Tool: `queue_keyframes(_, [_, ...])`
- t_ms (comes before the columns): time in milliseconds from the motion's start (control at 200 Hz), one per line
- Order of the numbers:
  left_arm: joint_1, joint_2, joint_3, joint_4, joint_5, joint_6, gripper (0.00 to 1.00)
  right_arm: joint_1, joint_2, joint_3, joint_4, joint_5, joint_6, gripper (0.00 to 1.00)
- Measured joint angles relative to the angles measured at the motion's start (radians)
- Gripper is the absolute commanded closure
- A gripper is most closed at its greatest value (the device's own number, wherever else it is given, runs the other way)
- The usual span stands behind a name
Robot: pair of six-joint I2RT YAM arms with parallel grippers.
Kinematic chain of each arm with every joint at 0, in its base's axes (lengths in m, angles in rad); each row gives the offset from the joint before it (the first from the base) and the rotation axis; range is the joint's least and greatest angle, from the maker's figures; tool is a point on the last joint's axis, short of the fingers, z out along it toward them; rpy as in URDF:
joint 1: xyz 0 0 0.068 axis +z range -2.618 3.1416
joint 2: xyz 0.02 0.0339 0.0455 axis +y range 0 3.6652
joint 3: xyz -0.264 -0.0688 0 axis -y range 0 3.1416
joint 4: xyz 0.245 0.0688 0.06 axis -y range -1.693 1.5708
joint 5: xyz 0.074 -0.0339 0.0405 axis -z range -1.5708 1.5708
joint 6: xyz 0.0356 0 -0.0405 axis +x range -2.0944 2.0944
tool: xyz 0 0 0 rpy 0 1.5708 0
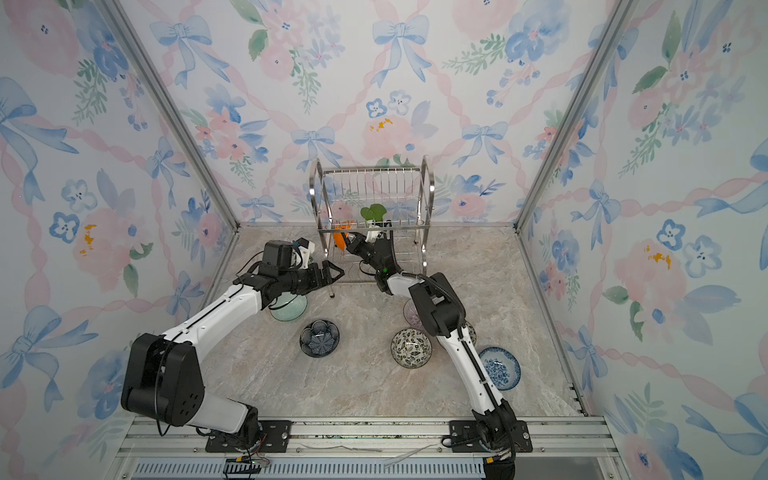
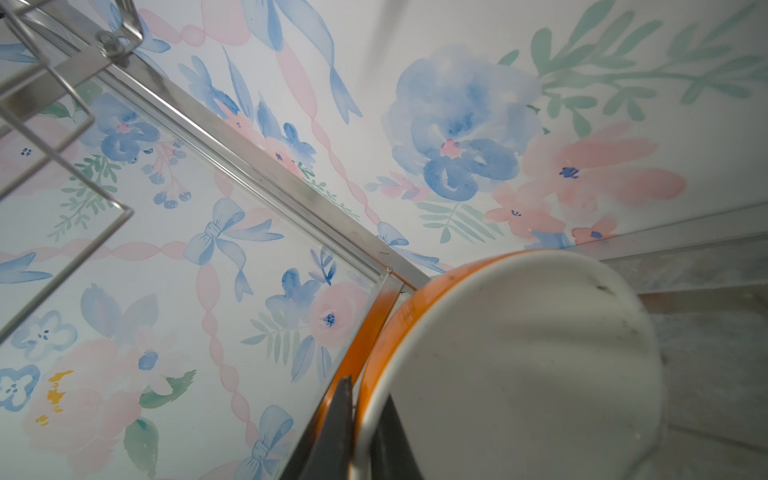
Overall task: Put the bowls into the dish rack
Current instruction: 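Lower white bowl upright into a rack slot with right gripper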
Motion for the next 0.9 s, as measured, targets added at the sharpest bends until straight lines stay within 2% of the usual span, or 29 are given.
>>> queue_keyframes(165, [0.0,0.0,0.0,0.0,0.0,0.0,0.02,-0.001,0.0,-0.002,0.001,-0.007,0.0,0.85])
queue_keyframes(410, [0.0,0.0,0.0,0.0,0.0,0.0,0.02,-0.002,-0.019,-0.039,0.0,-0.019,0.0,0.81])
queue_keyframes(630, [0.0,0.0,0.0,0.0,0.0,0.0,0.02,-0.002,-0.029,-0.064,-0.008,-0.027,-0.01,0.72])
queue_keyframes(900, [0.0,0.0,0.0,0.0,0.0,0.0,0.02,-0.002,-0.034,-0.078,-0.014,-0.03,-0.012,0.67])
